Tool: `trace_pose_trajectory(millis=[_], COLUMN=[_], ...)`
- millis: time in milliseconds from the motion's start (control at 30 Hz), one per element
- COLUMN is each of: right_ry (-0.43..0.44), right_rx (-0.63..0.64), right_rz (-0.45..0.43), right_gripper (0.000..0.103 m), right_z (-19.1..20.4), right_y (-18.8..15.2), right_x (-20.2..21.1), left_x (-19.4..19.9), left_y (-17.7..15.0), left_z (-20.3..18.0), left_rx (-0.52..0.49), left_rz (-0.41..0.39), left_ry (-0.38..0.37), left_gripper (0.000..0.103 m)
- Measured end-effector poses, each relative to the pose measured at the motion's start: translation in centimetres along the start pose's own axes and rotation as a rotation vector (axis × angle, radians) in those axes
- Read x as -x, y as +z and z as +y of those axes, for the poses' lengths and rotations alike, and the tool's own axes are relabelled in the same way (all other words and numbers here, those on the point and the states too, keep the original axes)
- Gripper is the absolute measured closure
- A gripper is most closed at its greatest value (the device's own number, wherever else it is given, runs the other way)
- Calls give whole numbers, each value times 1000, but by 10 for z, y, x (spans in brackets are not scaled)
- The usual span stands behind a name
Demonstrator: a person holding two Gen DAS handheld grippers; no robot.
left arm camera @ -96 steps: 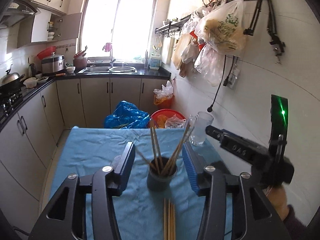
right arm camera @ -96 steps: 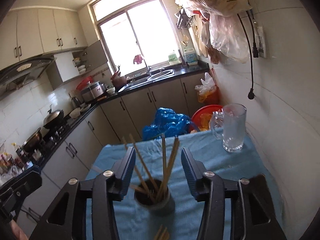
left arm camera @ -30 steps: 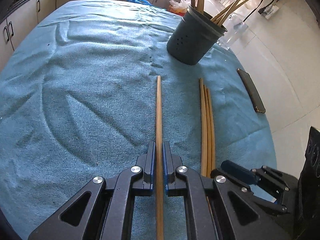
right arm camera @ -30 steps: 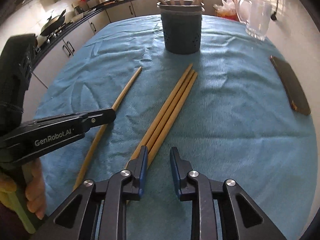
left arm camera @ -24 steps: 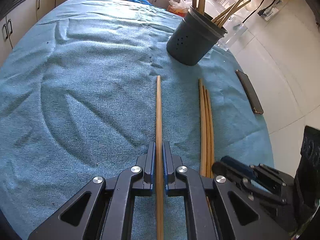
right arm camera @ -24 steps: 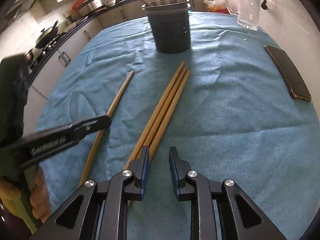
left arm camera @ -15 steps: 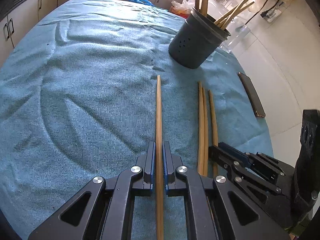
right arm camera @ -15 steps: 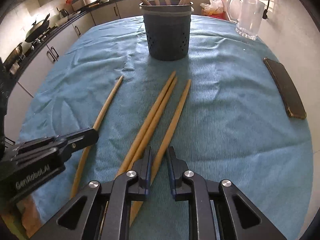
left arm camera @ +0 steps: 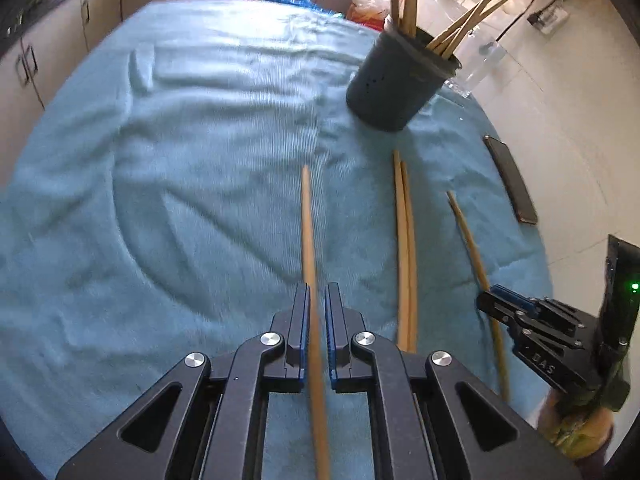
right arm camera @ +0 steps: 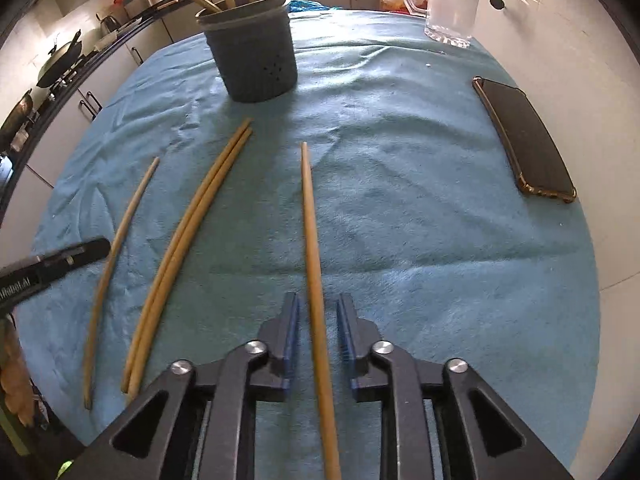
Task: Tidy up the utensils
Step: 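Close the left gripper on a chopstick while the right gripper grasps another, then lift both chopsticks and carry them over the black cup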
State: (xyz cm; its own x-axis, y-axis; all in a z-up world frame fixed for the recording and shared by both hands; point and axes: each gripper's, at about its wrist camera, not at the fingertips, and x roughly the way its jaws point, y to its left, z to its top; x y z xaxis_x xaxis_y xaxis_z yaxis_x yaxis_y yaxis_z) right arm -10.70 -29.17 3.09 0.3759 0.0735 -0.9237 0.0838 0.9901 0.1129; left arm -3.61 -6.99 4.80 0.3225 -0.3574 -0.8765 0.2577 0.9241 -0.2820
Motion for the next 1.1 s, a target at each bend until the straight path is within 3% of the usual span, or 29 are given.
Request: trace_pose_trajectory(millis=[100,267,400,633,700,767,867,1100], right_ry=[6,6,-14,-26,-14,3,47,110], right_rx=[6,26,75,94,84,71,40,-15], right_rz=[-1,3,16,21,9,0,-49,-239], right_gripper=[81,81,82,96,97,97,97,97], right_z=[-2,1,10,19,17,15,11,3], right_y=[13,45,68,87,86,87,89,83], right_x=[-4,-17,-28,-37,-37,-36,-23,49], left_x=[-13,-31,-36,-41,-44,-43,-25,49], left_y=[18,41,52,57,56,57,55,46], left_z=[-3,-2,-1,-10,-15,-14,-17,-35], left_rx=[-22,-40,-36,-102,-111,-89,-77,-135], left_rz=[27,39,46,56,57,52,2,-186], left_ry=[32,110,108,107,89,69,37,24], left_gripper=[85,85,85,85,98,98,98,98])
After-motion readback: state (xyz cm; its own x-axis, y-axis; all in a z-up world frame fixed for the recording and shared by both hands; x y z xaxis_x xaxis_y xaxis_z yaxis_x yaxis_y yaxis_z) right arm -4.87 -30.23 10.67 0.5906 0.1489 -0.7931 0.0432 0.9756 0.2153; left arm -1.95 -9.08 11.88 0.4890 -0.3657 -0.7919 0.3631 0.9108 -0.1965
